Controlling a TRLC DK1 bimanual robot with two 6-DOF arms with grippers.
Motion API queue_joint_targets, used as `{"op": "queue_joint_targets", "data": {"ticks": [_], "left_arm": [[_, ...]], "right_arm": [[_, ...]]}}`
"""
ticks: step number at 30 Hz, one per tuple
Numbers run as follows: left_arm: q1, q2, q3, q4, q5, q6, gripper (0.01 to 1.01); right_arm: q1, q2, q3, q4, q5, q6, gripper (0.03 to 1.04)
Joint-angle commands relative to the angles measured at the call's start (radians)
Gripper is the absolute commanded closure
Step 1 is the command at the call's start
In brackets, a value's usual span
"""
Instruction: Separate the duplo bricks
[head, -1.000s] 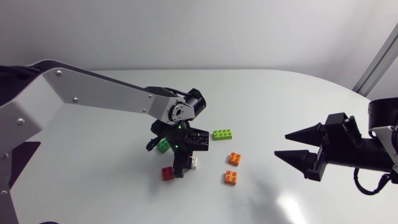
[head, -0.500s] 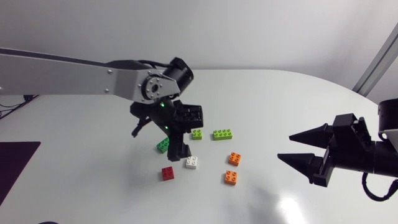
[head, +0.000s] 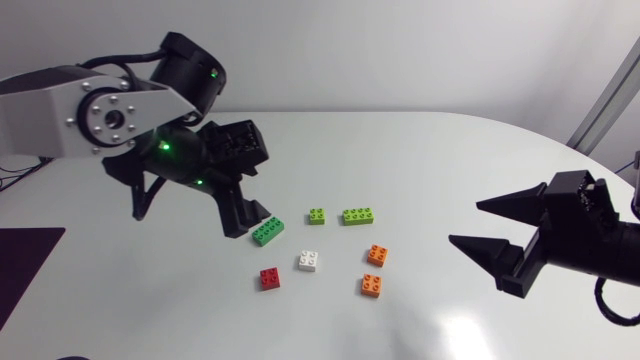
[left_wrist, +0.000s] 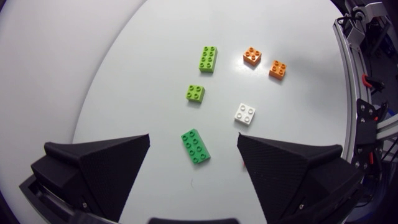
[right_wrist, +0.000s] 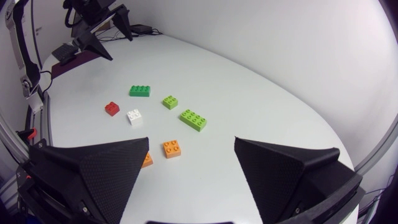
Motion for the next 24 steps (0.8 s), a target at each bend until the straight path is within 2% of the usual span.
{"op": "queue_joint_targets", "data": {"ticks": [1,5,11,17,24], "left_arm": [[0.036,-0.082,-0.047,0.024,-0.015,-0.061,0.046],[0.085,-0.180,-0.094,0.044,-0.029,-0.107,0.046],[0.127,-0.333,-0.177,0.100,-0.051,-0.181,0.046],[0.156,-0.483,-0.269,0.159,-0.086,-0.242,0.046],[0.220,-0.621,-0.355,0.160,-0.111,-0.298,0.044]], "right_arm": [[0.031,-0.037,0.011,0.006,0.040,0.041,0.07],[0.071,-0.091,0.012,0.000,0.129,0.075,0.07],[0.056,-0.137,0.003,-0.034,0.149,0.101,0.07],[0.056,-0.290,-0.038,0.000,0.255,0.196,0.07],[0.048,-0.344,-0.051,0.032,0.349,0.235,0.07]]}}
